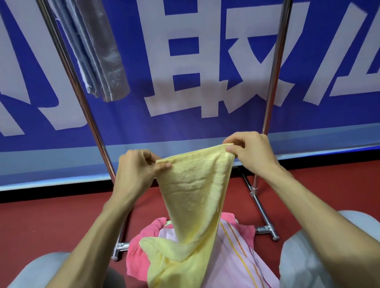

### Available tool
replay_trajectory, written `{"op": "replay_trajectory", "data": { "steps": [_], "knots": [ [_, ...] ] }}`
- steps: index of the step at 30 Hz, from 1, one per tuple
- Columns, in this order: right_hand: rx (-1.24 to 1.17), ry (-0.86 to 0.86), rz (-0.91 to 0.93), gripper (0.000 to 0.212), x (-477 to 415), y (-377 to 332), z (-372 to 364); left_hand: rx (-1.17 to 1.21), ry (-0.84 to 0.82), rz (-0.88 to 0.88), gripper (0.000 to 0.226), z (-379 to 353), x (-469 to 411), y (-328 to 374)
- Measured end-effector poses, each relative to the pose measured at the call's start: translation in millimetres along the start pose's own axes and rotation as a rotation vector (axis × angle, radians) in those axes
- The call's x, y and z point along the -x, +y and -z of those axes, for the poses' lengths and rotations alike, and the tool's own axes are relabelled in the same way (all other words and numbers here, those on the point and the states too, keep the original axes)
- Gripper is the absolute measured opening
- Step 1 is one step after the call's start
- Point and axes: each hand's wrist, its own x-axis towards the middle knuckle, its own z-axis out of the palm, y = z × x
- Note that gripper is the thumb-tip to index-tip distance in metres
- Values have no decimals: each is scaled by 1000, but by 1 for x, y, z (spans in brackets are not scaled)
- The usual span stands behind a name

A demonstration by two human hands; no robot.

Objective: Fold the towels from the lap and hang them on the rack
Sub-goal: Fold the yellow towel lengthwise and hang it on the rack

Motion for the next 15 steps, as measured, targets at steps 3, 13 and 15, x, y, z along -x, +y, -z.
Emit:
{"op": "replay_trajectory", "data": {
  "steps": [3, 13, 15],
  "knots": [
    [50, -41, 26, 9, 2, -3, -2, -18, 30, -45, 17, 3, 1, -3],
    [-242, 76, 70, 10, 8, -30, -10, 231, 75, 37, 13, 22, -12, 4],
    [-364, 145, 71, 17, -1, -49, -6, 271, 81, 4, 11, 35, -22, 15]
  ]
}}
